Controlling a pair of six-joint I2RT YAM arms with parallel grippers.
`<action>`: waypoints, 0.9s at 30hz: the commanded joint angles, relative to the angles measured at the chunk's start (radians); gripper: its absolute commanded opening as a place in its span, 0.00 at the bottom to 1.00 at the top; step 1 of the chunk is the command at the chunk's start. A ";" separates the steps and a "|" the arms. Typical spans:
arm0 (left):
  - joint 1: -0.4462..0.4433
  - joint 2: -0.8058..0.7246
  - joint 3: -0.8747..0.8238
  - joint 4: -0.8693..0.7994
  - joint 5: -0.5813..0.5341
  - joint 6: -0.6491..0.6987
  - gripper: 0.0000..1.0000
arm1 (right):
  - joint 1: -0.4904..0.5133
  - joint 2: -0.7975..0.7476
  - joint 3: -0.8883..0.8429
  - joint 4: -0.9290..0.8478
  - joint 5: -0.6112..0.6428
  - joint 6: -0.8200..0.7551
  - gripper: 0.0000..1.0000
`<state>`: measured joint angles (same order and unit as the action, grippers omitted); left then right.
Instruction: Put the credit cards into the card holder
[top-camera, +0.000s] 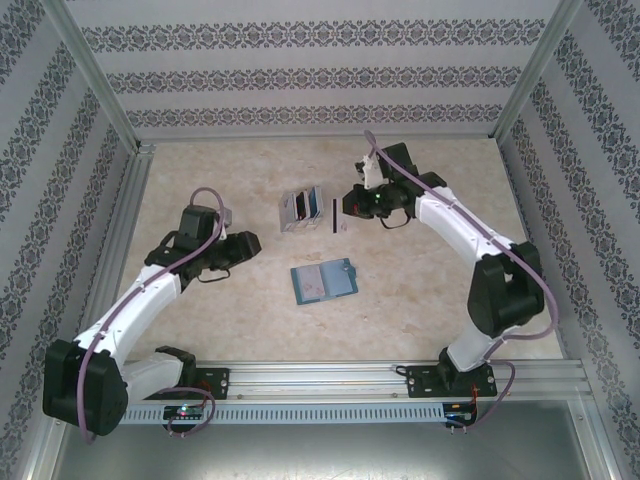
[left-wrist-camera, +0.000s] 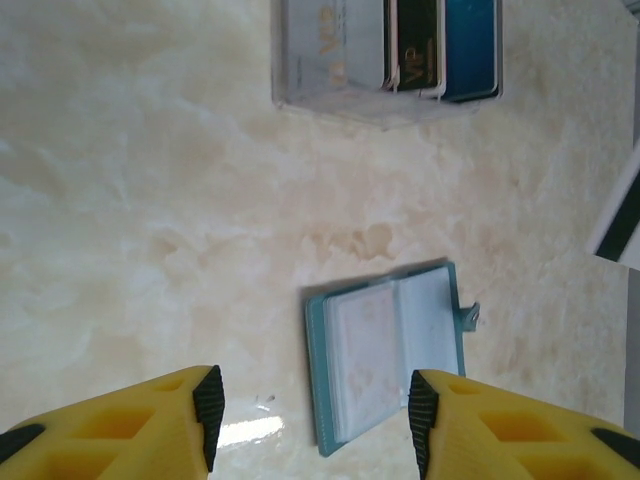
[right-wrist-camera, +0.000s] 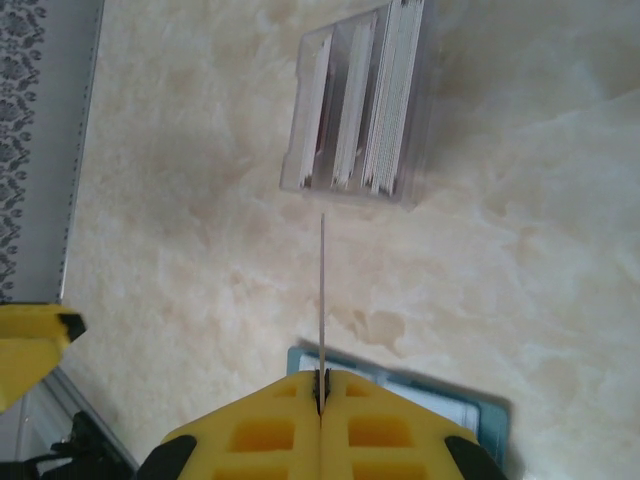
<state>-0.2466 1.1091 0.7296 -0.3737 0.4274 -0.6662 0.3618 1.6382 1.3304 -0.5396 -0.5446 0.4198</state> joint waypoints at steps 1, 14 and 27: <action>-0.020 -0.027 -0.065 0.091 0.045 -0.011 0.53 | -0.007 -0.087 -0.075 -0.001 -0.048 0.018 0.05; -0.068 0.169 -0.022 0.103 0.174 0.059 0.49 | 0.063 -0.164 -0.319 0.027 -0.166 0.054 0.06; -0.161 0.436 0.041 0.246 0.144 0.021 0.47 | 0.099 0.003 -0.395 0.239 -0.196 0.135 0.05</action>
<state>-0.3985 1.5227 0.7586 -0.1856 0.5865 -0.6434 0.4500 1.6142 0.9543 -0.3973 -0.7097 0.5201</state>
